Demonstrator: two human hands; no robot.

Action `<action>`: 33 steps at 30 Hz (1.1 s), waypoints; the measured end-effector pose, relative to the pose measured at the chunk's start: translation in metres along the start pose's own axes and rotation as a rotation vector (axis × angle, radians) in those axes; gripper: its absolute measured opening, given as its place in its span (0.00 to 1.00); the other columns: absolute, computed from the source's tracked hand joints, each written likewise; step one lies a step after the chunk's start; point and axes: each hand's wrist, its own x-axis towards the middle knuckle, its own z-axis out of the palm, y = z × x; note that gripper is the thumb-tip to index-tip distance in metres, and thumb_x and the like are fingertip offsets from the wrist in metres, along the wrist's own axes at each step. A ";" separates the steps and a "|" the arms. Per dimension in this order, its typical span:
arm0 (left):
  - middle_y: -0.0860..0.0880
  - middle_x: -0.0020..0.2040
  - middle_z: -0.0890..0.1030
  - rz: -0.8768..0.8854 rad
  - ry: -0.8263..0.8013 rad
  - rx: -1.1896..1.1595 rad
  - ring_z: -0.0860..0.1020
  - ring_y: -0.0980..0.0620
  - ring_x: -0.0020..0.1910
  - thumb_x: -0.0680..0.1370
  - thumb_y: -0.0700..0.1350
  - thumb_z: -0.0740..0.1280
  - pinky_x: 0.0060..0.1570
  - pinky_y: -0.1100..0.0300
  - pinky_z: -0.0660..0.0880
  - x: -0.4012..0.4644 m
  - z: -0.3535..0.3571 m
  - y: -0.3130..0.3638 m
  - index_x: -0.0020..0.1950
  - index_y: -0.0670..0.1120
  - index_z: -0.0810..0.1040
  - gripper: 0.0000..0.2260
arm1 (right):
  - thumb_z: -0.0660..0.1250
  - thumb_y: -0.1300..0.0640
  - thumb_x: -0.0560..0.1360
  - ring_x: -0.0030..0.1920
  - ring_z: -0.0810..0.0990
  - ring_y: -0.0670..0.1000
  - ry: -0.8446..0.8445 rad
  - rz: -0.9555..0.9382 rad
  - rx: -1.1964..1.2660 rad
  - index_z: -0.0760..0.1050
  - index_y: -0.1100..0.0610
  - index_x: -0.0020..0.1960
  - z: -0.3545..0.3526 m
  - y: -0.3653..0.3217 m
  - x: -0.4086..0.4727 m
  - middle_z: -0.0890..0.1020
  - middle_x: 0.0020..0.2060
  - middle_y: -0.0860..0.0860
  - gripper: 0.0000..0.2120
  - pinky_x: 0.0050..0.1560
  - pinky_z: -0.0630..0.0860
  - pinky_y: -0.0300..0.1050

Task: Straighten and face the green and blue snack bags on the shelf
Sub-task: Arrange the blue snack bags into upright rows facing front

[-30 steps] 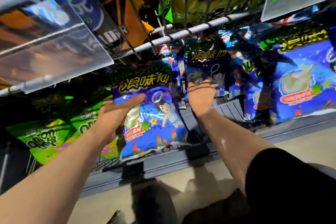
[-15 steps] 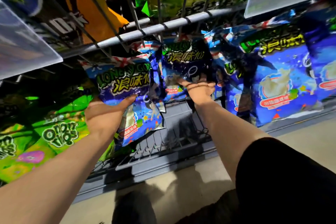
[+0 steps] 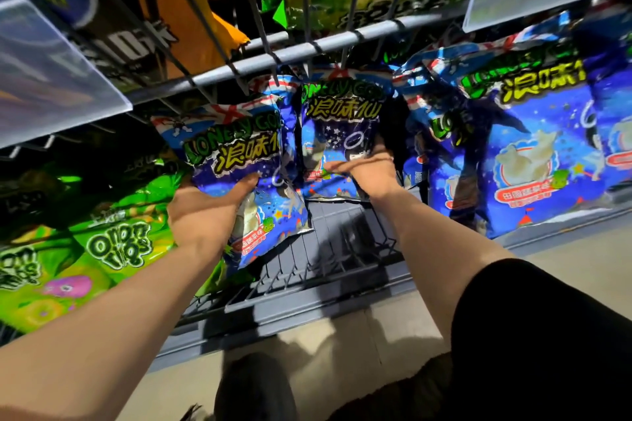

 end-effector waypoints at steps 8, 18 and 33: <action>0.48 0.28 0.73 -0.021 -0.049 -0.198 0.65 0.51 0.24 0.51 0.71 0.75 0.25 0.62 0.63 -0.005 0.004 0.004 0.35 0.39 0.74 0.36 | 0.84 0.49 0.43 0.40 0.84 0.50 0.081 -0.105 -0.052 0.74 0.60 0.46 -0.003 -0.006 -0.014 0.84 0.37 0.51 0.36 0.45 0.82 0.46; 0.50 0.28 0.69 0.025 -0.037 -0.332 0.65 0.52 0.29 0.54 0.68 0.77 0.30 0.55 0.64 -0.006 -0.020 0.012 0.32 0.47 0.72 0.28 | 0.79 0.42 0.58 0.43 0.79 0.49 0.275 -0.270 -0.330 0.72 0.58 0.64 -0.007 -0.037 -0.068 0.77 0.40 0.46 0.40 0.46 0.77 0.40; 0.55 0.20 0.72 0.011 -0.311 -0.497 0.69 0.56 0.22 0.66 0.50 0.78 0.22 0.68 0.64 -0.073 -0.105 0.026 0.31 0.46 0.73 0.16 | 0.78 0.41 0.59 0.58 0.77 0.61 0.207 -0.338 -0.436 0.64 0.54 0.69 -0.062 -0.083 -0.175 0.79 0.58 0.58 0.44 0.51 0.74 0.51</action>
